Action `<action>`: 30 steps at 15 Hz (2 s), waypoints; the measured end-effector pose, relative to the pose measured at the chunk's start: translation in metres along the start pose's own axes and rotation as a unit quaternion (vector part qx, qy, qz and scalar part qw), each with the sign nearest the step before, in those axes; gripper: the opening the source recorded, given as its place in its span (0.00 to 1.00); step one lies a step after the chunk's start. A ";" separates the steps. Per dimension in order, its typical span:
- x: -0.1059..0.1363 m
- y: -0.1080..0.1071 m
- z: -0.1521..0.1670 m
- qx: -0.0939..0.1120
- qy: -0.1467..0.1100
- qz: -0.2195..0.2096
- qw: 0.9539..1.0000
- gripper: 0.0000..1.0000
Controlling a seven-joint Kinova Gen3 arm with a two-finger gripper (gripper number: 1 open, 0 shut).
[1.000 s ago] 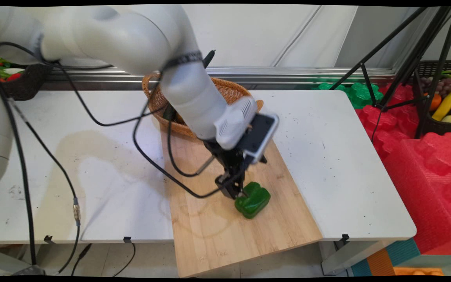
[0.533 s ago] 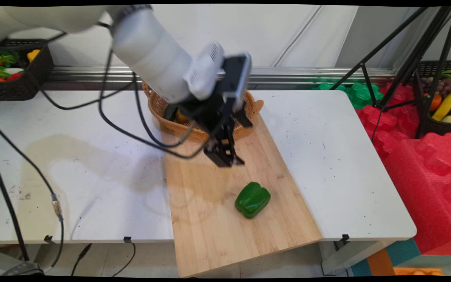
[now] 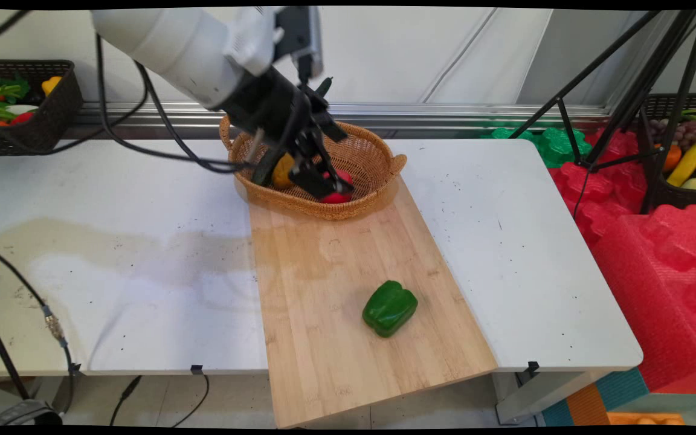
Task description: Pick up the cucumber from the vegetable basket
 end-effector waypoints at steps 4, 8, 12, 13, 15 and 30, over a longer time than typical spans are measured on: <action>-0.016 -0.020 -0.014 0.042 0.006 -0.074 0.996 1.00; -0.031 -0.041 -0.019 0.088 0.008 -0.148 0.985 1.00; -0.044 -0.059 -0.016 0.127 0.008 -0.206 0.970 1.00; -0.047 -0.065 -0.014 0.139 0.007 -0.223 0.965 1.00; -0.053 -0.074 -0.010 0.158 0.006 -0.251 0.955 1.00; -0.094 -0.164 0.067 0.283 -0.040 -0.415 0.864 1.00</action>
